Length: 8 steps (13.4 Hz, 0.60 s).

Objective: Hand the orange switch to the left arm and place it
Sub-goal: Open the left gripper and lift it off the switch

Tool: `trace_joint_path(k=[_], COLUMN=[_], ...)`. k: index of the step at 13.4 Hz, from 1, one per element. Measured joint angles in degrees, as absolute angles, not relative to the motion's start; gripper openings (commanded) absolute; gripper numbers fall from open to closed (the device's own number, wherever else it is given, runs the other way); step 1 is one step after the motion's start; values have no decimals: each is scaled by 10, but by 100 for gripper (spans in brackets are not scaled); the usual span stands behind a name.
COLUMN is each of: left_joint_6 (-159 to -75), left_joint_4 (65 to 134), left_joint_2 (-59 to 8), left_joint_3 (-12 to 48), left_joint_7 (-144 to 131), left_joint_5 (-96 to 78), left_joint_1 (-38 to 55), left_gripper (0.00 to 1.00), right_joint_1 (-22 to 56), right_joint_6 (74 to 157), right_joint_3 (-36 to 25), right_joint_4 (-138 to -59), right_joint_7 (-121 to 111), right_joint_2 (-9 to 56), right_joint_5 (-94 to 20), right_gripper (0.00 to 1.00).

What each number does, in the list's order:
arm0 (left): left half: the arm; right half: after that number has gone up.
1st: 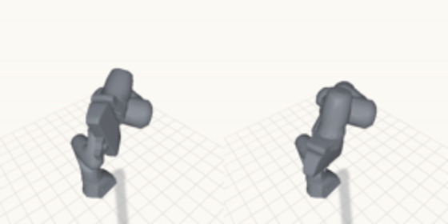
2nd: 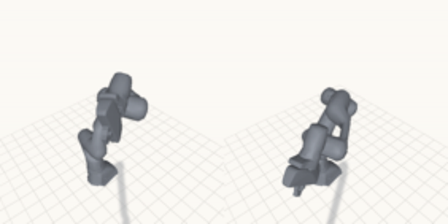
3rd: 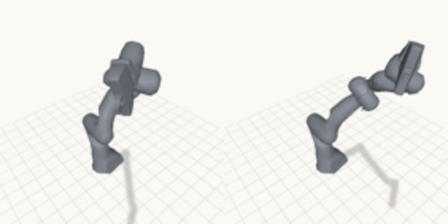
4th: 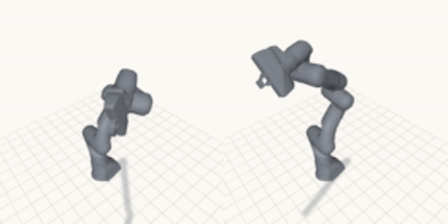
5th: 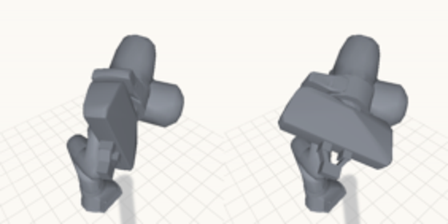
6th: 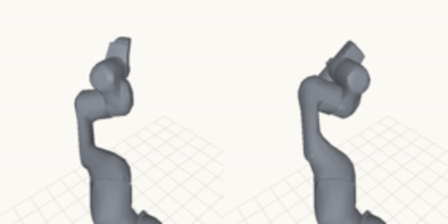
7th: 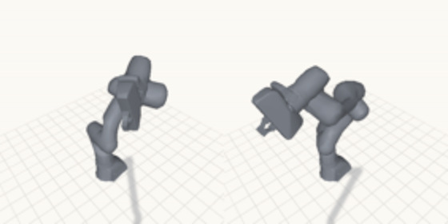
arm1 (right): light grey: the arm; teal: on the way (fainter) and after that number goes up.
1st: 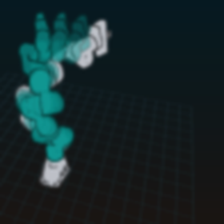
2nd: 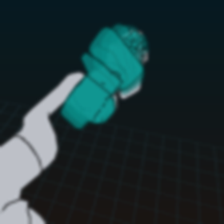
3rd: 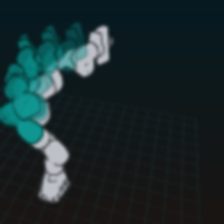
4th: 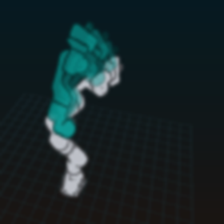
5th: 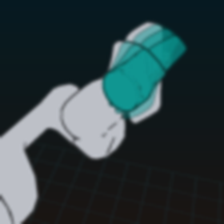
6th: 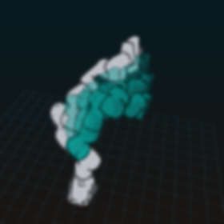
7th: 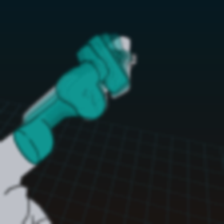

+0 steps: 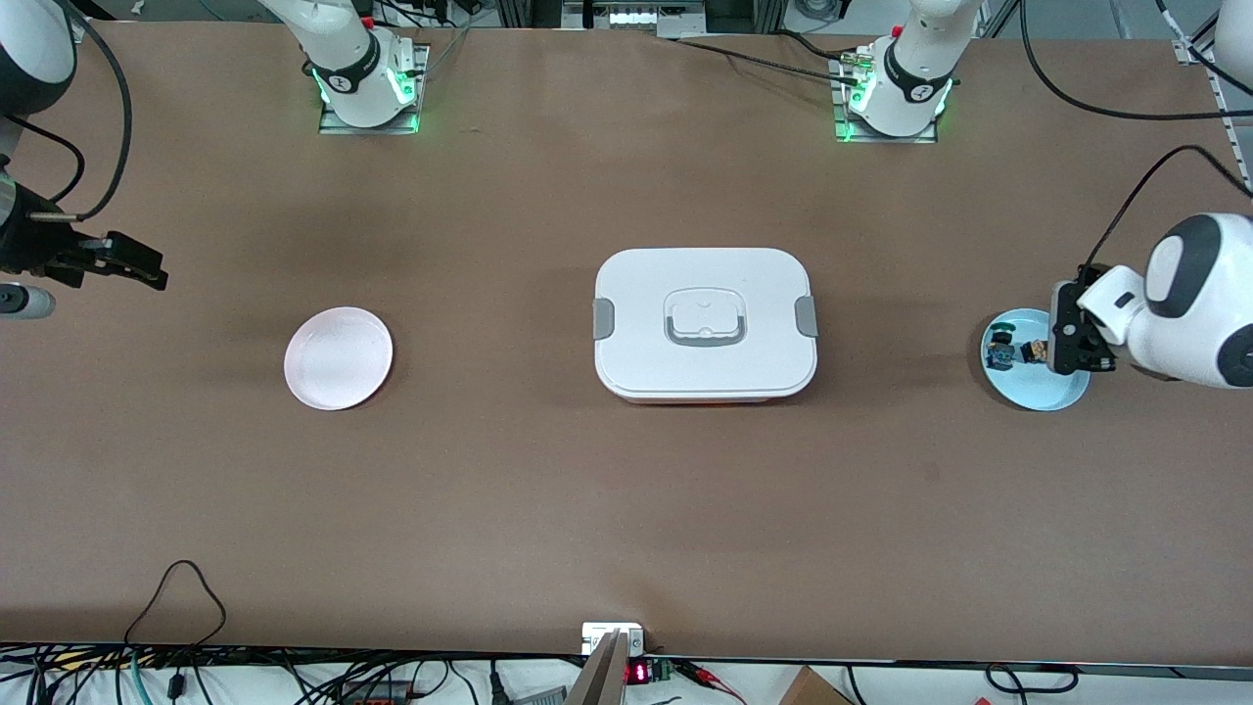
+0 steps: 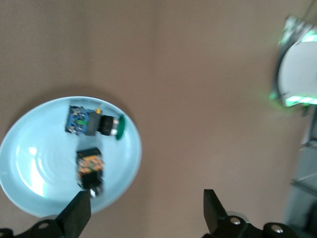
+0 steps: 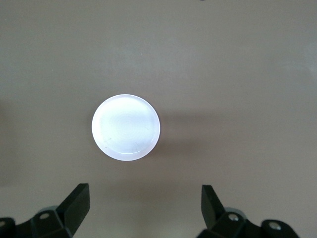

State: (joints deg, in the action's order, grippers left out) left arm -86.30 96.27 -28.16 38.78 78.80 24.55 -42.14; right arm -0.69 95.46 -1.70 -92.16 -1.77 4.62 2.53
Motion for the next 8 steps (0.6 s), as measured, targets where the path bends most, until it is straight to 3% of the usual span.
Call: trace_joint_path(k=[4, 8], left_joint_6=[-694, -603], left_joint_4=[854, 765], left_joint_2=[-275, -274], left_joint_3=[454, 508], left_joint_7=[576, 315], left_joint_5=[200, 170], left_joint_1=[-416, -377], left_gripper=[100, 100], right_joint_1=[-7, -5], right_joint_6=[955, 955], right_joint_3=[-16, -14], right_joint_4=[-922, -921], right_joint_7=[-18, -18], right_joint_2=[42, 42], right_joint_5=[25, 25], right_gripper=[100, 100])
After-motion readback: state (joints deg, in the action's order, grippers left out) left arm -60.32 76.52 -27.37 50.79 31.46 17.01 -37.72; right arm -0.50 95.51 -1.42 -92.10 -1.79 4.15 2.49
